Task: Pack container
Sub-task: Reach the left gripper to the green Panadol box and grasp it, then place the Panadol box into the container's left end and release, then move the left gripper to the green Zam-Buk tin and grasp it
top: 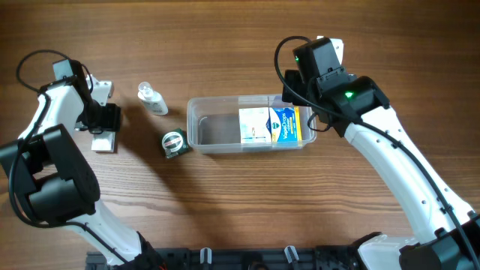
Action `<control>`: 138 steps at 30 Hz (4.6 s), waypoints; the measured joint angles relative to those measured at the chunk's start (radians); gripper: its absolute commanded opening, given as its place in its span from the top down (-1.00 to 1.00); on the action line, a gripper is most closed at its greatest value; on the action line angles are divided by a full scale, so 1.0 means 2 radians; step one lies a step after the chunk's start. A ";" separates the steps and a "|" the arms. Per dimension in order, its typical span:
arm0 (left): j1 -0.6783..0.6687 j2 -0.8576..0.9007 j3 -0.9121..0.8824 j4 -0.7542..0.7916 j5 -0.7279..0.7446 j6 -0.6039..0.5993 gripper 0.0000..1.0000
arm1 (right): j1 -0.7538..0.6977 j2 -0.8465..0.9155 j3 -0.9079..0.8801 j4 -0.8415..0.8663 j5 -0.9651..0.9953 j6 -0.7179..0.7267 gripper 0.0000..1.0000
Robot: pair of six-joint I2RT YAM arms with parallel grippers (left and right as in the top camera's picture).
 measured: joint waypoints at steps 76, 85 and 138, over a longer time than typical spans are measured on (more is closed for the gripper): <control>-0.412 -0.044 0.074 -0.078 -0.013 0.249 0.22 | 0.000 0.000 0.000 0.000 0.000 0.000 -1.00; -0.412 -0.044 0.074 -0.084 -0.013 0.251 -1.00 | 0.000 0.000 0.000 0.000 0.000 0.000 -0.99; -0.315 -0.338 0.023 -0.169 0.008 -0.240 -0.50 | 0.000 0.000 0.000 0.000 0.000 0.000 -1.00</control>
